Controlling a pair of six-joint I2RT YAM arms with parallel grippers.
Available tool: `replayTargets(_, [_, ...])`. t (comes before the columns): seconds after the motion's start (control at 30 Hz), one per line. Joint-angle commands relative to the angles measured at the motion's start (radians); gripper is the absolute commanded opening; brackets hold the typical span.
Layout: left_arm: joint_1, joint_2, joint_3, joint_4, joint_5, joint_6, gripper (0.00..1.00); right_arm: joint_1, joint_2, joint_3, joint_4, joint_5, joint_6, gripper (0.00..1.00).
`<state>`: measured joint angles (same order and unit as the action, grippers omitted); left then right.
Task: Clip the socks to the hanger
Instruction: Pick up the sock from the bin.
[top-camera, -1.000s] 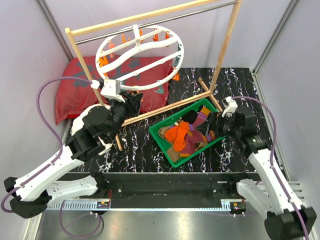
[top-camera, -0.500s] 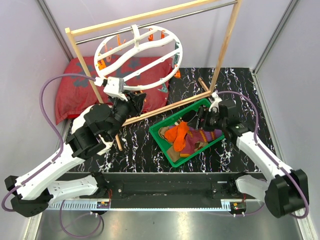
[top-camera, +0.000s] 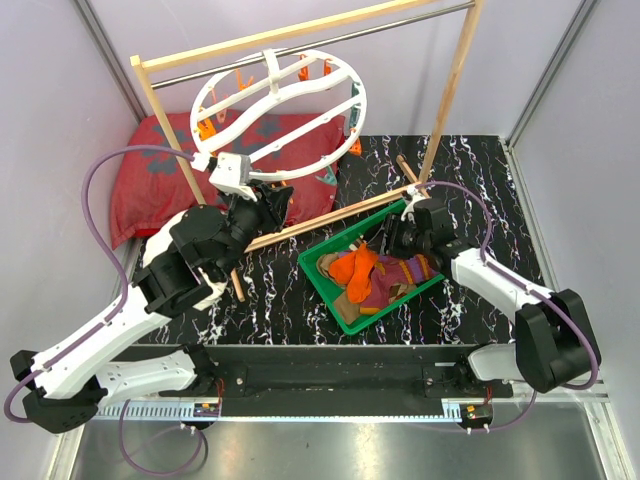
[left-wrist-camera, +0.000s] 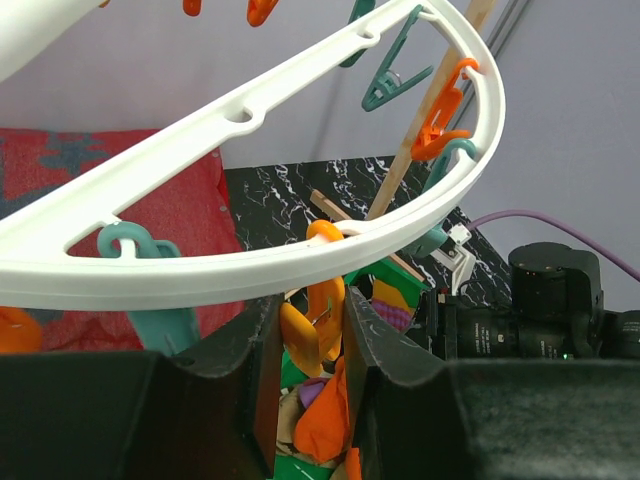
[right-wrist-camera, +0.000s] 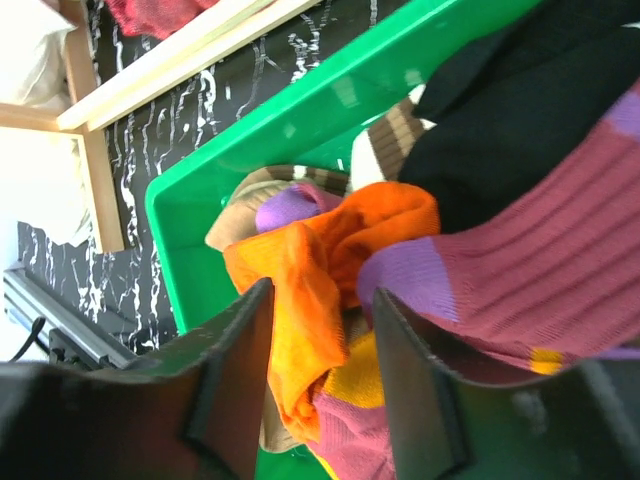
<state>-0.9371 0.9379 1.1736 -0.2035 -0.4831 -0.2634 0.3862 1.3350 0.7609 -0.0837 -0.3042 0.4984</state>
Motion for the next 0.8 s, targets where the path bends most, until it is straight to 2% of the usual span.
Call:
replayTargets(0.0, [0.004, 0.001, 0.055, -0.002, 0.021, -0.013, 0.0, 0.026, -0.003, 0.005, 0.073, -0.039, -0.014, 0.49])
replayTargets(0.5, [0.004, 0.007, 0.063, -0.008, 0.035, -0.016, 0.0, 0.033, -0.04, -0.078, 0.05, -0.075, -0.069, 0.47])
replayTargets(0.57, [0.004, 0.007, 0.064, -0.008, 0.035, -0.017, 0.0, 0.031, -0.059, -0.078, 0.053, -0.084, -0.078, 0.4])
replayTargets(0.67, [0.004, 0.009, 0.069, -0.01, 0.04, -0.017, 0.0, 0.033, -0.094, -0.075, 0.058, -0.119, -0.109, 0.23])
replayTargets(0.73, [0.004, 0.01, 0.07, -0.013, 0.044, -0.017, 0.0, 0.037, -0.134, -0.068, 0.058, -0.148, -0.136, 0.15])
replayTargets(0.77, [0.004, 0.012, 0.075, -0.014, 0.046, -0.017, 0.0, 0.042, -0.148, -0.064, 0.047, -0.151, -0.145, 0.07])
